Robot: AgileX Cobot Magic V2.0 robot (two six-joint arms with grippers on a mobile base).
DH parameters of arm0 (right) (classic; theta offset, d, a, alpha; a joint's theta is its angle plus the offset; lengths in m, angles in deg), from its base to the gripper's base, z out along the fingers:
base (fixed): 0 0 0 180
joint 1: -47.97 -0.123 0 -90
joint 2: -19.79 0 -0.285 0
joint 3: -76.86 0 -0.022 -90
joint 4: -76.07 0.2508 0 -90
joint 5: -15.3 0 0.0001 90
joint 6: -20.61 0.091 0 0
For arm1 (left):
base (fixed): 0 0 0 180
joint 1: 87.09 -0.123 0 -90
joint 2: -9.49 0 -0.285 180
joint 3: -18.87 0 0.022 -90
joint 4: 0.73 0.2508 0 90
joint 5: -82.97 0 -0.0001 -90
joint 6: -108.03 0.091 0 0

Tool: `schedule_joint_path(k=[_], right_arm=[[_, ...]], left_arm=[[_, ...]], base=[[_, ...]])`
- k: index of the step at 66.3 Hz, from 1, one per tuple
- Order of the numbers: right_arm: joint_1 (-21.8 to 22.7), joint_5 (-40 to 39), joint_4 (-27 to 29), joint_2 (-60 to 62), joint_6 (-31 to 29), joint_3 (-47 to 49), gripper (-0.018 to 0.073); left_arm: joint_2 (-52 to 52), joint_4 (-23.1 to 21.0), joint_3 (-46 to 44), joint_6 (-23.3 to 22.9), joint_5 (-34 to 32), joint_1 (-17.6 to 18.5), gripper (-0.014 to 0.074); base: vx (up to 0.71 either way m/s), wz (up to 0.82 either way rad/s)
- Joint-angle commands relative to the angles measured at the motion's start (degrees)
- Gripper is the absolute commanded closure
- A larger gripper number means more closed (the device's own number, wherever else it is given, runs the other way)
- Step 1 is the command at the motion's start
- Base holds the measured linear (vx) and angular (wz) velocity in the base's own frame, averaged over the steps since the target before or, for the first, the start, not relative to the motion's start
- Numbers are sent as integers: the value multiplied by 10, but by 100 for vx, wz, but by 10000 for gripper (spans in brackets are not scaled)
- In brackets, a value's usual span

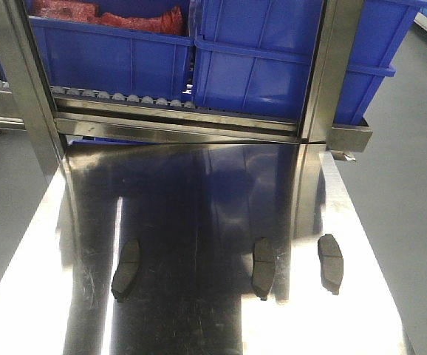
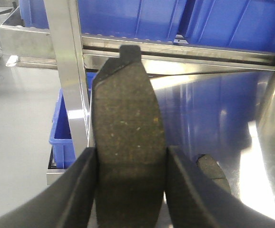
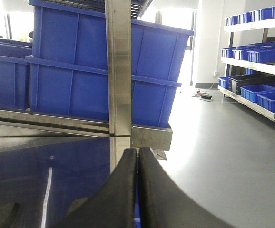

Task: Move and align brake pads A on conveyor
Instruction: 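Lift the grasped brake pad off the tray with the left gripper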

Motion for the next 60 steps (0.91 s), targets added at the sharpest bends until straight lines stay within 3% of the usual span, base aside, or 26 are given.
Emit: schedule_joint_path(k=[1,10,27,45,60], right_arm=[[0,-74,-1,7,-5,-6,571],[0,-150,4,7,-2,7,571],[0,-65,2,-114,-20,154,571],[0,167,68,-357,-16,352,571],[0,374,121,-471,-18,432,571]], left_arm=[[-2,-4,-17,-2,-53,3,603],[-2,-4,-17,-2,-53,3,603],[-2,-4,-17,-2,-53,3,603],[-2,-4,-17,-2,-53,3,603],[-2,-4,-17,-2,-53,3,603]], base=[[0,0],[0,0],[0,0],[0,0],[0,0]])
